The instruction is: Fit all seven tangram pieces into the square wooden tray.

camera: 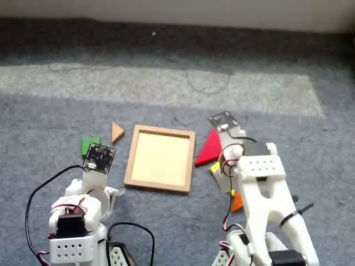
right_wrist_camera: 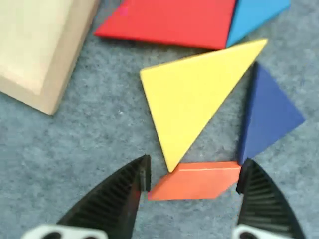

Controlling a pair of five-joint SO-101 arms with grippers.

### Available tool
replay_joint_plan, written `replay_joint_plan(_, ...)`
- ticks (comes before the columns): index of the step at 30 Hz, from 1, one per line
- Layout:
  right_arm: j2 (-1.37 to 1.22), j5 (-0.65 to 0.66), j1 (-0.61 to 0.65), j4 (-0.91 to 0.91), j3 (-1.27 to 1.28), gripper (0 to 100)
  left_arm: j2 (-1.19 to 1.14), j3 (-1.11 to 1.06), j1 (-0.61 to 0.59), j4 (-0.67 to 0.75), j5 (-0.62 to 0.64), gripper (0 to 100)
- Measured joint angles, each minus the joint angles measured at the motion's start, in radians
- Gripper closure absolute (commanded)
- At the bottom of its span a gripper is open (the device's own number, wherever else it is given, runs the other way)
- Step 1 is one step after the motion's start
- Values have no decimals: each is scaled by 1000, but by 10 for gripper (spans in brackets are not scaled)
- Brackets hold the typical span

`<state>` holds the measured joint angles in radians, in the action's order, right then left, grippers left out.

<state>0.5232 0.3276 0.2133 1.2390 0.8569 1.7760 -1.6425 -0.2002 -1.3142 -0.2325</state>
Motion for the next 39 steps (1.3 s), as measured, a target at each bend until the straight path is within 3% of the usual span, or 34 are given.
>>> replay_joint_plan(8,86,-439,117,40,-41,714,0,0,0,0,0,716)
replay_joint_plan(15,-64,-666,146,-97,-43,699,0,0,0,0,0,716)
replay_joint_plan(19,-226,-736,146,-144,-91,629,0,0,0,0,0,716)
replay_joint_plan(30,-384,-763,147,-167,-147,627,0,0,0,0,0,716)
replay_joint_plan(39,-457,-766,117,-298,-147,627,0,0,0,0,0,716)
